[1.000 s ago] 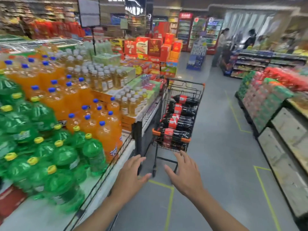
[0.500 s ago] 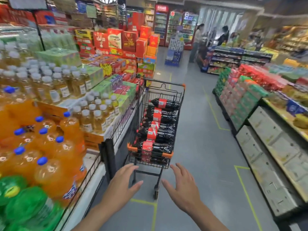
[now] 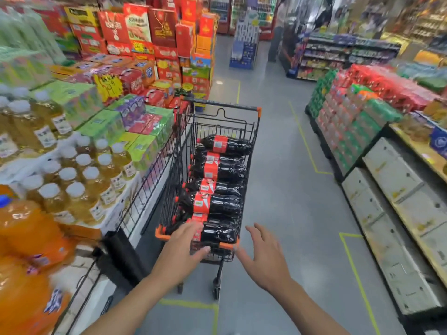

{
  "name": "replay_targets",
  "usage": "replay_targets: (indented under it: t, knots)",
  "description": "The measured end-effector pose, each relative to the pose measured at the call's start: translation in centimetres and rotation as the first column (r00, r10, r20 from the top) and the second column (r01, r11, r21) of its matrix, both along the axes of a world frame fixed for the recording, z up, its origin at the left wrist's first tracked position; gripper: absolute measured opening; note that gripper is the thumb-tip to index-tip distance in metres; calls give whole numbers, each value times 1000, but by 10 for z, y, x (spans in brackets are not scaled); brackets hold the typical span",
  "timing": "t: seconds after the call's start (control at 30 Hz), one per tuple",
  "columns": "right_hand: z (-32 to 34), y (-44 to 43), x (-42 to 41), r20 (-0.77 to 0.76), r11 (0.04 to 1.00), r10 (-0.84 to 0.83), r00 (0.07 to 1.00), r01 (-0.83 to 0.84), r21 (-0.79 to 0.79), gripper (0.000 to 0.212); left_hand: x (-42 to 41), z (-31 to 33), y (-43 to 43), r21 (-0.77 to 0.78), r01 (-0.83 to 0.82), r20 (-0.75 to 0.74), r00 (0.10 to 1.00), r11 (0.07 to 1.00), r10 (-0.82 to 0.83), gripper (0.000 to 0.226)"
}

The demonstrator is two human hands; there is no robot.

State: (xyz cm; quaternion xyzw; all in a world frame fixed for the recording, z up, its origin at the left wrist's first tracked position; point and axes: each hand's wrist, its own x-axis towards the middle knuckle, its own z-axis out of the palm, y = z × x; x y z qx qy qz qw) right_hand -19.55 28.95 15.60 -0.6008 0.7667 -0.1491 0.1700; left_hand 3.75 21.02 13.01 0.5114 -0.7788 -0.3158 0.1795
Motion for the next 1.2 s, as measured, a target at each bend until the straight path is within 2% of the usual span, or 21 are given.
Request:
replay_targets:
  t: [0.27, 0.43, 0.53, 0.8, 1.0, 1.2]
  knots:
    - [-18, -111, -62, -11, 992, 115, 993, -114, 62, 89, -59, -4, -87, 45, -111, 15, 994, 993, 111, 59]
    - [-28, -181, -79, 4, 980, 182, 983, -182, 85, 90, -82, -8, -141, 70, -169, -8, 985, 983, 170, 60]
    - [-34, -226, -83, -4, 974, 204, 979, -202, 105, 84, -92, -11, -178, 68, -191, -18, 981, 979, 193, 58]
    - [-37, -333, -99, -5, 977, 188, 982, -187, 107, 75, -115, -19, -294, 83, -137, -21, 990, 987, 139, 56]
    - [-41, -405, -125, -11, 972, 195, 981, -192, 133, 72, -141, -24, -374, 233, -185, -77, 975, 955, 208, 60]
    - [-58, -496, -159, -28, 955, 255, 967, -247, 162, 74, -177, -41, -464, 420, -322, -101, 913, 849, 396, 64]
